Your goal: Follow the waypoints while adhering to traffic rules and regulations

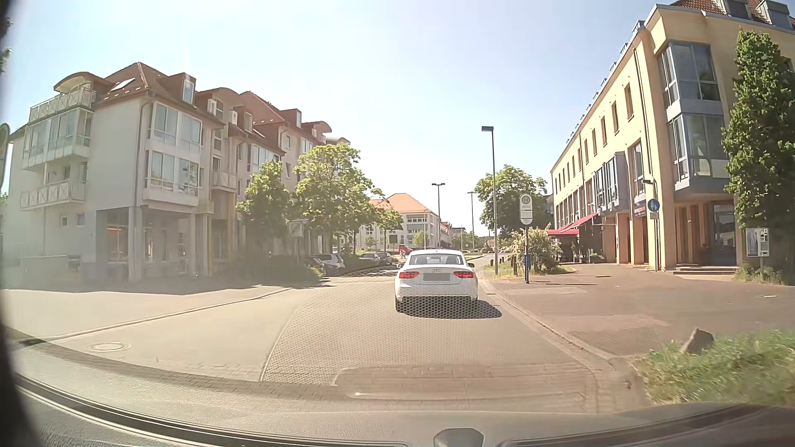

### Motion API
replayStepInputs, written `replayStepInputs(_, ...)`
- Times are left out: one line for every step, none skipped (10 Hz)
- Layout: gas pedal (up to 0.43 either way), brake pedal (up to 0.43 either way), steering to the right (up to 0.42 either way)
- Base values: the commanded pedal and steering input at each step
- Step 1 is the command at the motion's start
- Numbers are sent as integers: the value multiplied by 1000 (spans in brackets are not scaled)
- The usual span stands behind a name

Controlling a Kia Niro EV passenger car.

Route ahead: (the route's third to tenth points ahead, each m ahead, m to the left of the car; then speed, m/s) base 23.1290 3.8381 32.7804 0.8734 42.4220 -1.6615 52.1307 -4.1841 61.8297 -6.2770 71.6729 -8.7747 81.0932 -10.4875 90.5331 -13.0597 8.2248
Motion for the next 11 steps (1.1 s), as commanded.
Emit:
replayStepInputs(0,30,8)
replayStepInputs(0,30,12)
replayStepInputs(0,30,17)
replayStepInputs(0,30,19)
replayStepInputs(0,30,16)
replayStepInputs(0,24,15)
replayStepInputs(0,30,12)
replayStepInputs(0,30,10)
replayStepInputs(0,24,10)
replayStepInputs(0,30,10)
replayStepInputs(0,30,11)
